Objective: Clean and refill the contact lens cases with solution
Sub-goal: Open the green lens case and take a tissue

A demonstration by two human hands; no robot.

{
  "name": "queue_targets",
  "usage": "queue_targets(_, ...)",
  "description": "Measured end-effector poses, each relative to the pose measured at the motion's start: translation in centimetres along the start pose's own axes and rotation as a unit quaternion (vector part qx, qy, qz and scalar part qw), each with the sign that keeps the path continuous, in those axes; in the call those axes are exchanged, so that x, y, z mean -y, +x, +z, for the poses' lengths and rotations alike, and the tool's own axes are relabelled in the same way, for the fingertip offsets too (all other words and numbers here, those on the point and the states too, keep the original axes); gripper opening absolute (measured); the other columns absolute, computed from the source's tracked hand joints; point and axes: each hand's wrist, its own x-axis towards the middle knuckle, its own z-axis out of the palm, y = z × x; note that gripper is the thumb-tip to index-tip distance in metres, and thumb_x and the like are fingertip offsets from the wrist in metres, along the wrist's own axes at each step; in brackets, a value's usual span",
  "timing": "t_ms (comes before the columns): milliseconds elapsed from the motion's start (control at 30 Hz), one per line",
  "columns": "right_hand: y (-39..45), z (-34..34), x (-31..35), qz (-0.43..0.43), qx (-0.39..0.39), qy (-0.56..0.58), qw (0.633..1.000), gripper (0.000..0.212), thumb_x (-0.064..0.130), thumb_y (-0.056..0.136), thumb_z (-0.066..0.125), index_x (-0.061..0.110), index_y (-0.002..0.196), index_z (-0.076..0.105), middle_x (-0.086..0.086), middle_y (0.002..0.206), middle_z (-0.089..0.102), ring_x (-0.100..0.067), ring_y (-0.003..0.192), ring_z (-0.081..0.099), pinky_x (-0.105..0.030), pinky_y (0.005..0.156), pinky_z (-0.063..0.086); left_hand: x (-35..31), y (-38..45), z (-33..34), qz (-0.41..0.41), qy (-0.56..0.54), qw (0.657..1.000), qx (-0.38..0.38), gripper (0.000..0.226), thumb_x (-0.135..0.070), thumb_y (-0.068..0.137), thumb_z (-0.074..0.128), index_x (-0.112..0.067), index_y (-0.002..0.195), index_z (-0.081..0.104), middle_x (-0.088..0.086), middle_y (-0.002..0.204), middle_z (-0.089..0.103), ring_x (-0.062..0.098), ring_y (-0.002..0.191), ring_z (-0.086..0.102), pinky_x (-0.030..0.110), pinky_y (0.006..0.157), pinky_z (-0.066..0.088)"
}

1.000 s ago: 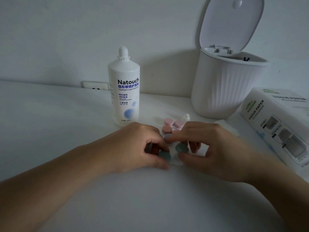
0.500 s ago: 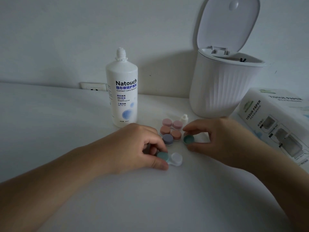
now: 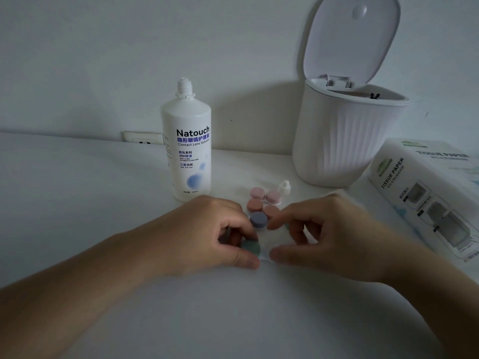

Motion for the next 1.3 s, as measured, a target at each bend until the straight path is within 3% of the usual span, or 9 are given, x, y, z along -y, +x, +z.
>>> queue_targets(100, 0.3, 0.6, -0.1, 0.018, 0.042, -0.011, 0.999, 0.031, 0.055, 0.072, 0.079, 0.04, 0.097, 0.072, 0.02, 0.069, 0.062, -0.001, 0.057, 0.055, -0.012, 0.058, 0.041, 0.0, -0.1, 0.0, 0.005, 0.004, 1.0, -0.001, 0.029, -0.046, 0.072, 0.087, -0.031, 0.095, 0.077, -0.019, 0.085, 0.061, 0.005, 0.07, 0.057, 0.013, 0.062, 0.041)
queue_targets(367, 0.4, 0.8, -0.1, 0.021, 0.05, 0.053, 0.997, 0.017, 0.04, 0.076, 0.082, 0.035, 0.091, 0.075, 0.004, 0.071, 0.066, 0.0, 0.053, 0.053, -0.013, 0.055, 0.041, -0.1, -0.3, -0.1, 0.024, 0.016, 1.0, 0.001, 0.039, -0.053, 0.071, 0.079, -0.035, 0.105, 0.076, -0.032, 0.084, 0.056, -0.002, 0.07, 0.056, 0.011, 0.062, 0.04)
queue_targets(667, 0.5, 1.1, 0.2, 0.051, 0.058, 0.095, 0.992, 0.022, 0.039, 0.071, 0.087, 0.025, 0.082, 0.075, 0.007, 0.069, 0.068, 0.002, 0.054, 0.054, -0.013, 0.053, 0.042, -0.3, -0.2, 0.2, 0.014, 0.023, 0.999, -0.027, 0.025, -0.042, 0.074, 0.087, -0.03, 0.094, 0.078, -0.019, 0.083, 0.059, -0.002, 0.07, 0.057, 0.009, 0.061, 0.038)
queue_targets(867, 0.4, 1.0, 0.1, 0.041, 0.062, 0.093, 0.993, 0.02, 0.038, 0.074, 0.086, 0.026, 0.085, 0.076, 0.011, 0.065, 0.065, 0.002, 0.053, 0.053, -0.012, 0.053, 0.041, -0.4, -0.5, 0.5, -0.013, 0.032, 0.998, -0.05, 0.036, -0.059, 0.062, 0.086, -0.031, 0.079, 0.07, -0.019, 0.086, 0.059, 0.006, 0.072, 0.058, 0.015, 0.06, 0.04)
queue_targets(1000, 0.4, 0.9, 0.0, 0.033, 0.066, 0.091, 0.993, 0.019, 0.039, 0.075, 0.085, 0.027, 0.087, 0.076, 0.009, 0.067, 0.066, 0.001, 0.053, 0.054, -0.013, 0.053, 0.041, -0.8, -0.7, 0.5, 0.029, 0.069, 0.993, -0.092, 0.05, -0.077, 0.056, 0.073, -0.035, 0.081, 0.063, -0.016, 0.085, 0.056, 0.004, 0.082, 0.057, 0.021, 0.066, 0.045)
queue_targets(1100, 0.4, 1.0, -0.1, 0.031, 0.064, 0.095, 0.993, 0.019, 0.038, 0.074, 0.085, 0.028, 0.087, 0.076, 0.012, 0.065, 0.065, 0.001, 0.054, 0.055, -0.012, 0.053, 0.041, -1.2, -1.0, 0.0, 0.048, 0.037, 0.995, -0.076, 0.044, -0.064, 0.062, 0.079, -0.041, 0.097, 0.067, -0.017, 0.091, 0.061, -0.001, 0.086, 0.056, 0.015, 0.069, 0.043)
queue_targets(1200, 0.4, 1.0, -0.2, 0.026, 0.058, 0.087, 0.994, 0.018, 0.037, 0.074, 0.085, 0.028, 0.086, 0.075, 0.013, 0.064, 0.065, 0.0, 0.054, 0.055, -0.012, 0.054, 0.041, -1.0, -1.3, 0.0, 0.049, 0.03, 0.997, -0.059, 0.035, -0.044, 0.069, 0.079, -0.038, 0.103, 0.072, -0.011, 0.083, 0.06, 0.012, 0.083, 0.061, 0.027, 0.072, 0.05)
queue_targets(1300, 0.4, 0.9, -0.2, 0.021, 0.059, 0.086, 0.994, 0.016, 0.035, 0.075, 0.085, 0.028, 0.085, 0.075, 0.011, 0.064, 0.065, 0.0, 0.052, 0.054, -0.011, 0.053, 0.04, -1.0, -1.3, 0.2, 0.043, 0.024, 0.997, -0.062, 0.033, -0.041, 0.07, 0.073, -0.04, 0.103, 0.072, -0.009, 0.077, 0.056, 0.015, 0.076, 0.061, 0.031, 0.07, 0.051)
